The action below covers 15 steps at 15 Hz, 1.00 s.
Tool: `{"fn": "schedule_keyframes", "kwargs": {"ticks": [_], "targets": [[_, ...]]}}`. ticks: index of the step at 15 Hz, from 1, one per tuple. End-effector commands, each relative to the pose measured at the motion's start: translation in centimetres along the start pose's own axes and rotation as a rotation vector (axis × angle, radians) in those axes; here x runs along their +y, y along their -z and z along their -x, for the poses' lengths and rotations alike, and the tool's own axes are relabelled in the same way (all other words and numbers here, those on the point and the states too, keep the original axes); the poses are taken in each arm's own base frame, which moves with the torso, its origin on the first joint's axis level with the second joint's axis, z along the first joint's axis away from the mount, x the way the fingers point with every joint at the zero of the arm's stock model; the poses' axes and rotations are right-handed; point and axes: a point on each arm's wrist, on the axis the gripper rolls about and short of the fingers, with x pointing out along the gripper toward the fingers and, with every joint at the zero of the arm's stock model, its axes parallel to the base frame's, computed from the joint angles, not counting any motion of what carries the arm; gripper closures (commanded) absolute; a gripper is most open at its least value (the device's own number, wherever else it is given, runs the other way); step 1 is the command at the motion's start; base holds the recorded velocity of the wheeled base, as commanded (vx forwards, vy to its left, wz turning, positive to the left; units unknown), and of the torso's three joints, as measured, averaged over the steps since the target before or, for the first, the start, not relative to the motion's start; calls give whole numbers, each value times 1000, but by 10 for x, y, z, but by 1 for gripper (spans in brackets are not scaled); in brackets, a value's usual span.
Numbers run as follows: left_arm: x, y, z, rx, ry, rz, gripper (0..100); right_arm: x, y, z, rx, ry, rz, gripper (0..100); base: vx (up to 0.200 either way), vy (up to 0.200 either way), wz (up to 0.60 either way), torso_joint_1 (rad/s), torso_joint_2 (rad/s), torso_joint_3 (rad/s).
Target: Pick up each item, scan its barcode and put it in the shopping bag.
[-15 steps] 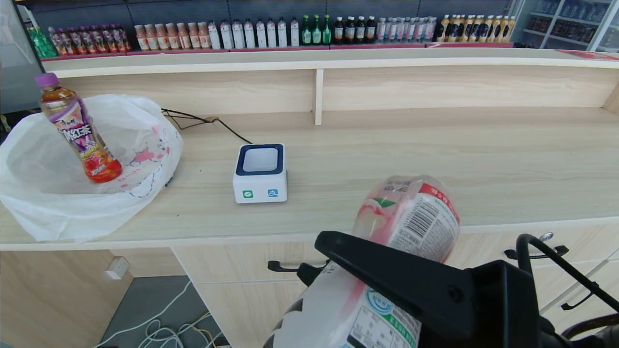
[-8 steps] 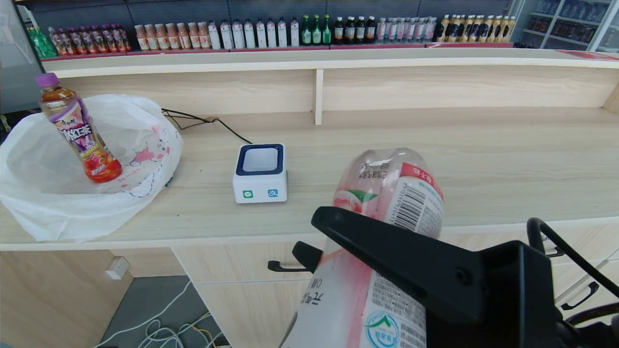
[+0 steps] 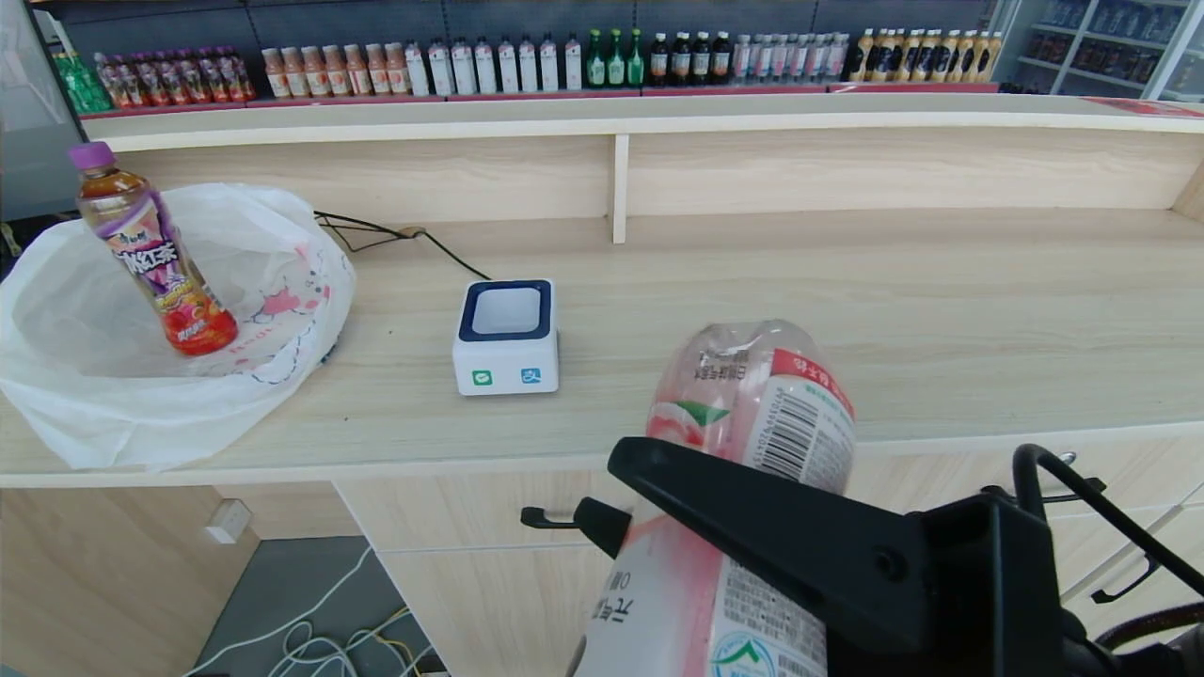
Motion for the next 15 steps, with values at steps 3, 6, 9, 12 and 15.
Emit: {"fn": "schedule_keyframes", "kwargs": {"ticks": [3,6,9,12,15], "targets": [[0,0,0,1,0,0,0,1,-1,2,-3,-7,0,100,0,0,0,0,0,0],[0,0,0,1,0,0,0,1,0,3,-2,-8,-3,100,0,0,0,0,0,0],[0,0,0,1,-2,0,0,4,-1,6,-2,-25,-59,100,0,0,0,0,0,0],[0,0,0,1,0,0,0,11,-3,13,-7,-66,-137,100,0,0,0,0,0,0],[0,0,0,1,0,0,0,12,-3,14,-5,-73,-155,100,0,0,0,0,0,0]]}}
